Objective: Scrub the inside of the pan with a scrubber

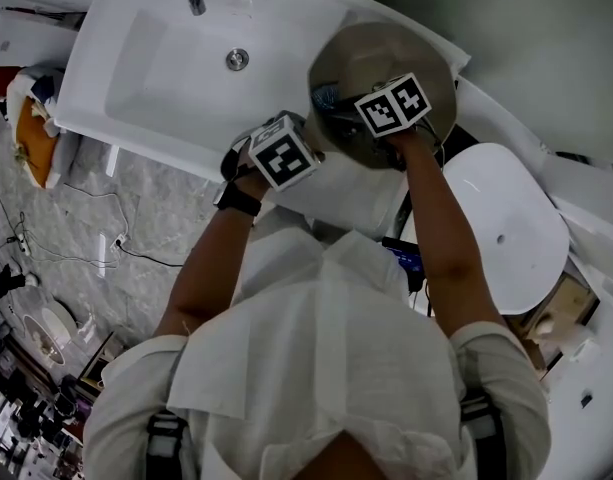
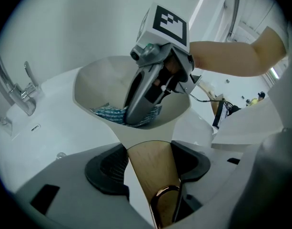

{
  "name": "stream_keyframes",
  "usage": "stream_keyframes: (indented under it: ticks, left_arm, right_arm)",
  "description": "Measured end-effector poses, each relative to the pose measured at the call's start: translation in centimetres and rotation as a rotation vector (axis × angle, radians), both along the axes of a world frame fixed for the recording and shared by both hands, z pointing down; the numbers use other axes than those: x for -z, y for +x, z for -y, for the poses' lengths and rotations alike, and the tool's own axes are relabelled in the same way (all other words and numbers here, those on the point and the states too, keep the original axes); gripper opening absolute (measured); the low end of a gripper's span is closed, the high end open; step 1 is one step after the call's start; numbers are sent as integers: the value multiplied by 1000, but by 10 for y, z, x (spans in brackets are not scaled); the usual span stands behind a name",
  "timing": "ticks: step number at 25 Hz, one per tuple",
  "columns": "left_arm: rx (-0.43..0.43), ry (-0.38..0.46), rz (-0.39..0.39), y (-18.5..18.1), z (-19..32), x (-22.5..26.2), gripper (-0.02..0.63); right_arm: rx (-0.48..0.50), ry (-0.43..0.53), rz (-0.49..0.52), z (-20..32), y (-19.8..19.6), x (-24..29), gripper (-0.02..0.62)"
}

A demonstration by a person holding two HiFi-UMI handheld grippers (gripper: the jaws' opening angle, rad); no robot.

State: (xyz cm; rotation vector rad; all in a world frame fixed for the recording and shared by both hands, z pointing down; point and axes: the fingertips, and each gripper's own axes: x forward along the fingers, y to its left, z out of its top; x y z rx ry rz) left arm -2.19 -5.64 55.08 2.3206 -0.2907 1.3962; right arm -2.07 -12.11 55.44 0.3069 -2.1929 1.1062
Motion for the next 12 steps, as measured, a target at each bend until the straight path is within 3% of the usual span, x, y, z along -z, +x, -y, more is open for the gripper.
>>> stream_keyframes:
  ticks: [12]
  left_arm:
    - [24, -7, 12, -1, -1, 1, 276]
  right_arm:
    - [178, -144, -68, -53, 29, 8, 49]
